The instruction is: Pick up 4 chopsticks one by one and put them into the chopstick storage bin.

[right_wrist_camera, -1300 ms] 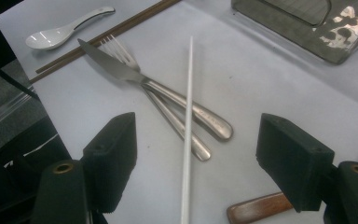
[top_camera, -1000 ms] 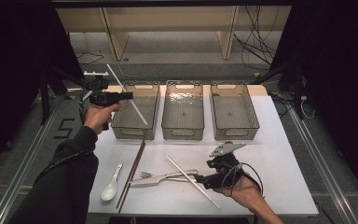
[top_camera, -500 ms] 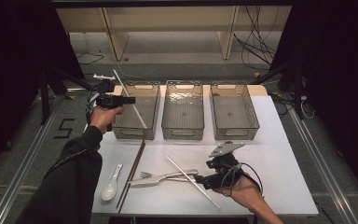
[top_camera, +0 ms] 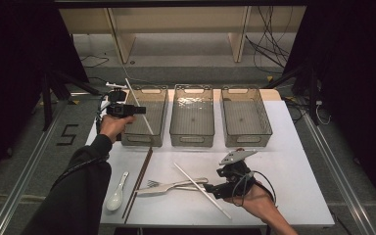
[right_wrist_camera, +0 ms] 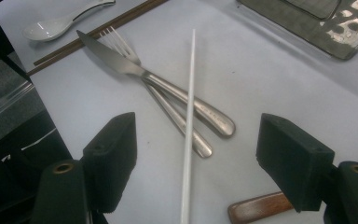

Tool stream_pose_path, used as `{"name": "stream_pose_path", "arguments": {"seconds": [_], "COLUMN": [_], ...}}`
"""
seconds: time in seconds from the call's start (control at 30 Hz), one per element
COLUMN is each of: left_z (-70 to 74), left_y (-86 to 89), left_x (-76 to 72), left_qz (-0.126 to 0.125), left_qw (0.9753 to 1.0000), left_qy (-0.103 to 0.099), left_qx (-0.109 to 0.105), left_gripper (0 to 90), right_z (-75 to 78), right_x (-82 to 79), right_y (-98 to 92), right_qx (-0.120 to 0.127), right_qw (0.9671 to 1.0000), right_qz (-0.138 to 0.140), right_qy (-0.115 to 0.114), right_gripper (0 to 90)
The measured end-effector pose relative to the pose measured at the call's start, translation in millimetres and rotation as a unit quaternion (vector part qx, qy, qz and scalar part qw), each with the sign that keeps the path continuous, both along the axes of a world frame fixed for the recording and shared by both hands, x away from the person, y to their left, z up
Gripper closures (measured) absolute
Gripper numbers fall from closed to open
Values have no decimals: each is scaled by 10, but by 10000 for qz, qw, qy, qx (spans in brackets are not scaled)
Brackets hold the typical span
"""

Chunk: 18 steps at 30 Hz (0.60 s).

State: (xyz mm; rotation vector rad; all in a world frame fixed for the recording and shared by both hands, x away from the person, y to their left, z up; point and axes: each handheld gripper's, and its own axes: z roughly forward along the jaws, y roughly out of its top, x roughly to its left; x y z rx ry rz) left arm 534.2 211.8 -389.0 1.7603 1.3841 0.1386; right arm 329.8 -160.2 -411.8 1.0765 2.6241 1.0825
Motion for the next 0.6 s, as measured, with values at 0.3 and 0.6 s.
{"name": "stream_pose_path", "arguments": {"seconds": [0.3, 0.6], "left_z": [-57, -160], "left_y": [-71, -73], "left_x": [57, 134], "left_qz": [-13, 156], "left_qw": [9997, 9987], "left_qy": [80, 168], "left_qx": [226, 458], "left_gripper": [831, 725], "right_z": [0, -2], "right_x": [0, -5], "right_y": [4, 8], "right_qx": [-10, -21], "right_qw": [10000, 10000], "right_qz": [3, 12], "right_qy": [3, 29], "right_gripper": [297, 298]}}
